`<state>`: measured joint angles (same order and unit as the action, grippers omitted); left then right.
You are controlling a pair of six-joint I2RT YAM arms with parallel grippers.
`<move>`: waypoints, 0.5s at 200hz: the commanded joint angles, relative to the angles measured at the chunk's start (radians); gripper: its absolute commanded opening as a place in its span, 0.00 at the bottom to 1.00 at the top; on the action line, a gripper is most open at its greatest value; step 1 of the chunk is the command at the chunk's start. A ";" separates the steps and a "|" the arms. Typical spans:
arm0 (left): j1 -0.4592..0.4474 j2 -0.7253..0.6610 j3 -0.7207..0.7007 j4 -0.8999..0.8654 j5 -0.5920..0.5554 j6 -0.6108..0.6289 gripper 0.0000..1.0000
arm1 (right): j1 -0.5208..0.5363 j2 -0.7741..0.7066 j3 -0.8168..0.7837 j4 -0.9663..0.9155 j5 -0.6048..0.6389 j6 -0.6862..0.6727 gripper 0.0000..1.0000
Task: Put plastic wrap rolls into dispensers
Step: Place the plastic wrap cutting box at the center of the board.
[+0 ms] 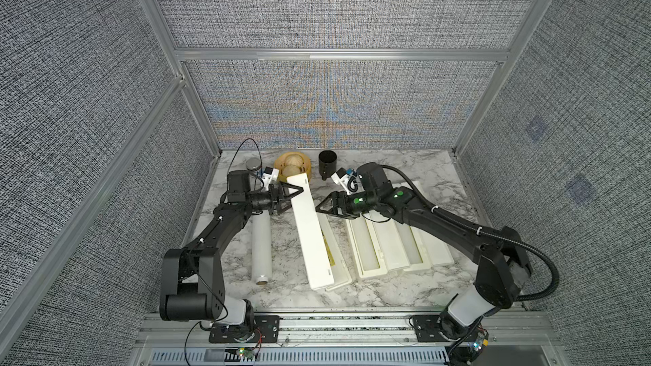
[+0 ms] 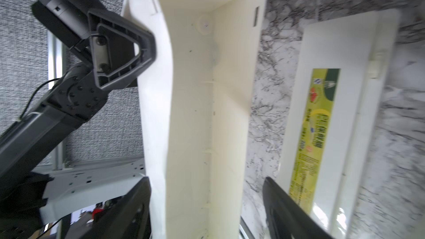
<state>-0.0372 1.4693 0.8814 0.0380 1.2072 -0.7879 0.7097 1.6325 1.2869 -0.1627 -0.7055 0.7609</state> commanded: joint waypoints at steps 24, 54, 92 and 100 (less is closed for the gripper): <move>-0.022 0.020 -0.012 0.159 0.026 -0.091 0.81 | 0.041 0.052 -0.013 0.303 -0.173 0.166 0.68; -0.033 0.031 -0.028 0.297 0.040 -0.184 0.81 | 0.056 0.092 -0.003 0.325 -0.179 0.186 0.50; -0.035 0.037 -0.042 0.360 0.073 -0.224 0.85 | 0.049 0.096 -0.014 0.372 -0.188 0.235 0.21; -0.035 0.030 -0.043 0.362 0.075 -0.224 0.89 | 0.046 0.094 -0.017 0.373 -0.188 0.237 0.16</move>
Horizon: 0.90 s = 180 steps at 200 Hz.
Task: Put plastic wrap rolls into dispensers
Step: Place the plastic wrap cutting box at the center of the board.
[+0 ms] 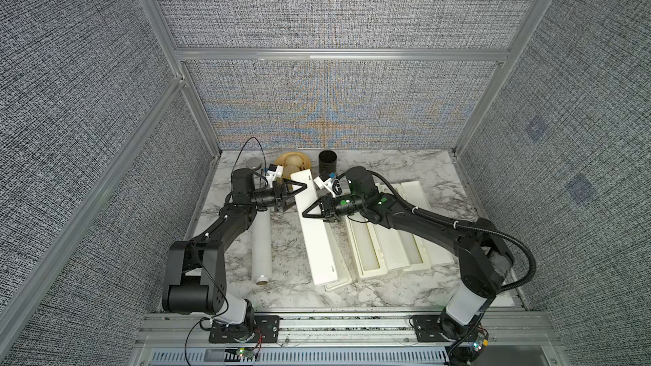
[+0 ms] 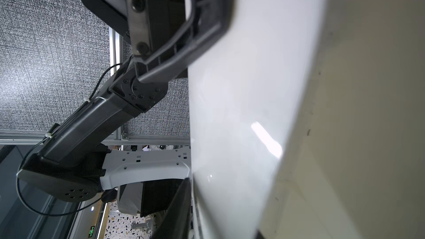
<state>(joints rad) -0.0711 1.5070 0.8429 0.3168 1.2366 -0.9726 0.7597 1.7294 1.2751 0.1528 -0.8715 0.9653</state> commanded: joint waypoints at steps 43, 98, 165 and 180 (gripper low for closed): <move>0.013 -0.033 0.010 0.078 0.028 -0.037 1.00 | -0.032 -0.024 -0.044 0.102 -0.029 0.069 0.04; 0.109 -0.076 0.053 -0.193 -0.090 0.096 1.00 | -0.037 -0.024 -0.011 -0.084 0.043 -0.025 0.04; 0.185 -0.150 0.225 -1.016 -0.574 0.533 0.99 | 0.097 0.224 0.344 -0.549 0.297 -0.186 0.04; 0.203 -0.158 0.236 -1.096 -0.681 0.553 0.99 | 0.128 0.288 0.429 -0.616 0.357 -0.192 0.04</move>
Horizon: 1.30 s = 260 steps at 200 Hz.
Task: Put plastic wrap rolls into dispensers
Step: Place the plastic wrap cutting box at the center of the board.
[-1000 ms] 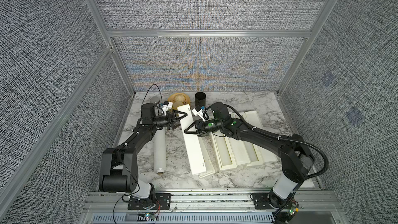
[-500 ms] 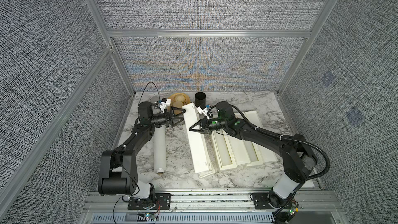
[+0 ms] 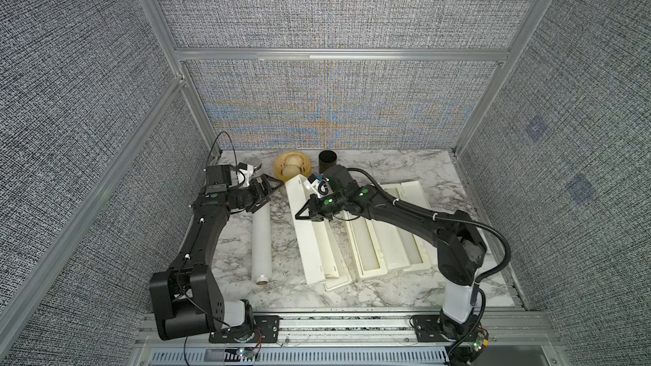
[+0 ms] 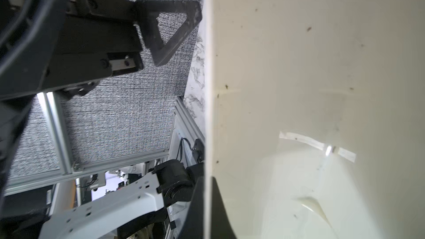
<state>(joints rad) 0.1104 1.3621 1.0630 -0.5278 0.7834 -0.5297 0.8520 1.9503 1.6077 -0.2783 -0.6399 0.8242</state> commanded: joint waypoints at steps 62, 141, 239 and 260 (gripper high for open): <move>0.038 -0.072 -0.054 -0.323 -0.536 0.104 0.99 | 0.100 0.285 0.368 -0.453 0.359 -0.057 0.04; 0.039 -0.030 -0.138 -0.262 -0.536 0.108 1.00 | 0.094 0.430 0.519 -0.565 0.530 -0.028 0.05; 0.020 0.111 -0.200 -0.180 -0.423 0.154 0.98 | 0.066 0.284 0.388 -0.428 0.428 -0.056 0.54; -0.011 0.144 -0.183 -0.187 -0.453 0.173 0.96 | 0.041 0.196 0.276 -0.378 0.407 -0.053 0.54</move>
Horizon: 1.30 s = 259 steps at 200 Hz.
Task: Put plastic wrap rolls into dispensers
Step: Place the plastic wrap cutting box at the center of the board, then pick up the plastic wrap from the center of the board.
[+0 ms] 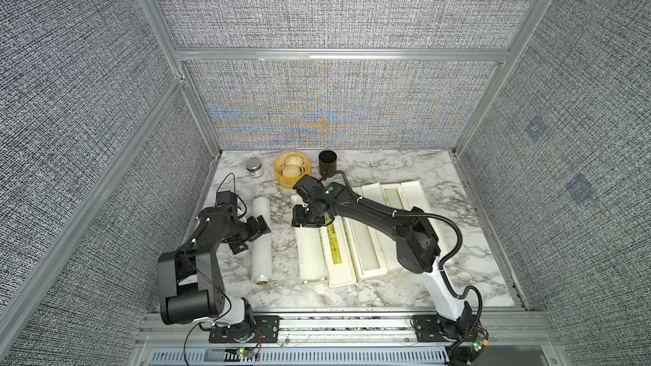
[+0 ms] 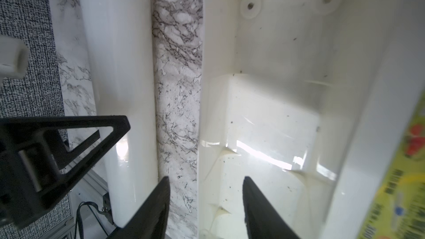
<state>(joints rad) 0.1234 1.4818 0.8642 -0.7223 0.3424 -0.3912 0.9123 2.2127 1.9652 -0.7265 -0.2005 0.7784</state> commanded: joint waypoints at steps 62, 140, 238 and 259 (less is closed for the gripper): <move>-0.177 0.132 0.100 -0.087 -0.280 0.085 0.87 | -0.107 -0.243 -0.384 0.239 -0.104 0.033 0.54; -0.231 0.205 0.128 -0.106 -0.359 0.101 0.67 | -0.157 -0.307 -0.519 0.339 -0.182 0.043 0.53; -0.259 -0.003 0.220 -0.259 -0.196 0.007 0.54 | -0.194 -0.395 -0.623 0.362 -0.199 0.024 0.53; -0.272 -0.069 0.250 -0.279 -0.150 -0.049 0.54 | -0.202 -0.404 -0.632 0.368 -0.204 0.024 0.53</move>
<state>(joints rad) -0.1379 1.4700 1.0840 -0.9463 0.1196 -0.3668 0.7177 1.8202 1.3396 -0.3737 -0.3923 0.8097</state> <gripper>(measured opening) 0.668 0.530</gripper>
